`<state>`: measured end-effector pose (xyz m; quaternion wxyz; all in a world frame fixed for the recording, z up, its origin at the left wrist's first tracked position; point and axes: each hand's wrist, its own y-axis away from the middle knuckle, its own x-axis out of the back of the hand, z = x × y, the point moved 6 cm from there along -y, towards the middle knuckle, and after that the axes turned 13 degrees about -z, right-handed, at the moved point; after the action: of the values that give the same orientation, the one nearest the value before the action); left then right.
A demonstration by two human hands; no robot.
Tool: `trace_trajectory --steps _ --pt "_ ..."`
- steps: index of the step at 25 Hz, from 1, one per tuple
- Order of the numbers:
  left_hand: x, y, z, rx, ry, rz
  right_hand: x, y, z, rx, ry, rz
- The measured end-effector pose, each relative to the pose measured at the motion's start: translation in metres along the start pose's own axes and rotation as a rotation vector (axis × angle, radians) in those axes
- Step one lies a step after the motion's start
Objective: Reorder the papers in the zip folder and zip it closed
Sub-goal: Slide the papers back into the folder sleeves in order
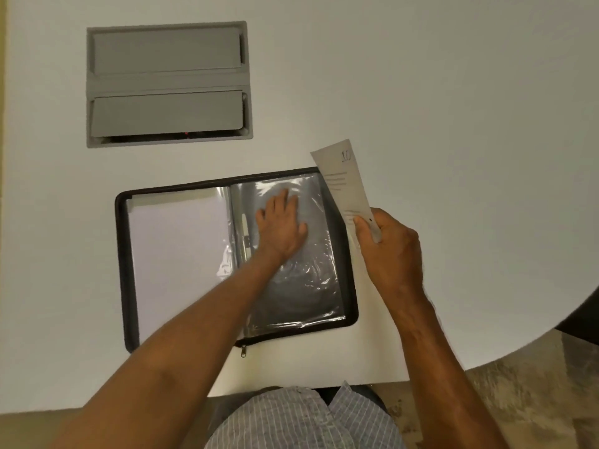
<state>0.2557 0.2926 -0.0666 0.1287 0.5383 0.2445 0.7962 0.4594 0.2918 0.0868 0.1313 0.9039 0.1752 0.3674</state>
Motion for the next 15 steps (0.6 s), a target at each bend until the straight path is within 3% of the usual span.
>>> trace_trajectory --steps 5,11,15 --pt "0.018 -0.020 -0.058 0.071 -0.118 -0.100 -0.011 -0.017 -0.019 0.059 0.023 0.012" --pt "0.024 -0.025 -0.049 0.031 -0.170 -0.076 -0.014 -0.028 -0.038 0.125 0.042 0.058" --pt "0.032 -0.025 -0.047 -0.016 -0.142 -0.036 -0.016 -0.035 -0.048 0.076 -0.158 -0.023"
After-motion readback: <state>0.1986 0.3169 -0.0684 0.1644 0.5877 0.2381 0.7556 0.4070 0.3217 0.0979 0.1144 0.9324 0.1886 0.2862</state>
